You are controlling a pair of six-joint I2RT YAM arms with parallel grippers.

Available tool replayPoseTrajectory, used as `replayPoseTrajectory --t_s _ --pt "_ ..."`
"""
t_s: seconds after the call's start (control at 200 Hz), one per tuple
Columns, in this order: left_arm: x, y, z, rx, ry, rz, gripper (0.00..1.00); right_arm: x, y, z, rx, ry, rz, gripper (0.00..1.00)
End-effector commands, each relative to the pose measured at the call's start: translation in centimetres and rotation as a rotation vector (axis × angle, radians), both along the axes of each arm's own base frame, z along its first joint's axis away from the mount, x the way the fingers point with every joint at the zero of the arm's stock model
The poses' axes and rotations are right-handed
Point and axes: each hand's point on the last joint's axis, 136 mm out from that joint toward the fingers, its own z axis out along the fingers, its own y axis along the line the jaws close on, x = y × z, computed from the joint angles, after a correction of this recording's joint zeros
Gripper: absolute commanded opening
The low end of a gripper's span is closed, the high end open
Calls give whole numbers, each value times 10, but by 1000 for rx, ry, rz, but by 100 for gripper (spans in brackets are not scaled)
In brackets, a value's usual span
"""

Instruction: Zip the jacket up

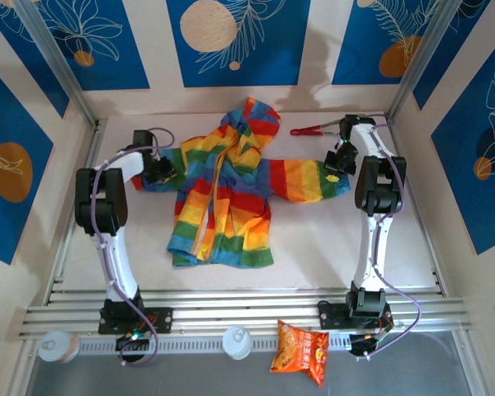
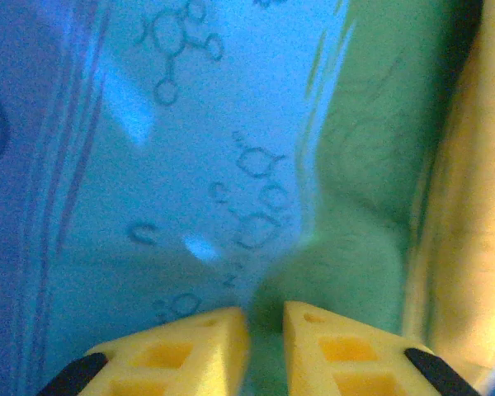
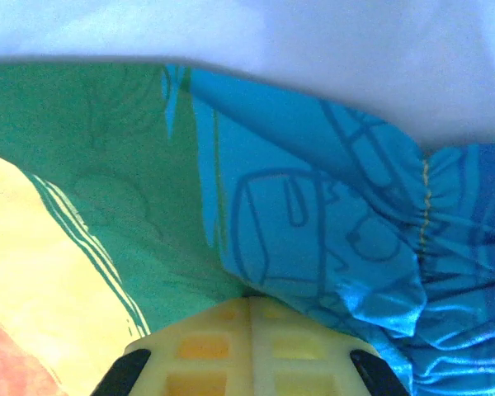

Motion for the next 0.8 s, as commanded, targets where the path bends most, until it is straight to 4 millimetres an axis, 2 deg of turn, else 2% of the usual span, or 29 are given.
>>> replayPoseTrajectory --t_s 0.0,0.225,0.37,0.445,0.605,0.795 --pt "-19 29 -12 28 100 89 26 -8 -17 -5 -56 57 13 2" --pt "-44 84 -29 15 165 199 27 -2 -40 -10 -96 68 -6 2" --pt "-56 104 -29 31 169 229 26 7 -45 -12 -104 55 -10 2" --pt "-57 110 -24 42 164 234 26 13 -46 -6 -114 40 -10 2" --pt "-54 105 8 58 97 191 30 26 -26 24 -110 -48 25 2" --pt "-68 85 65 120 -7 96 39 30 28 82 -109 -187 129 9"
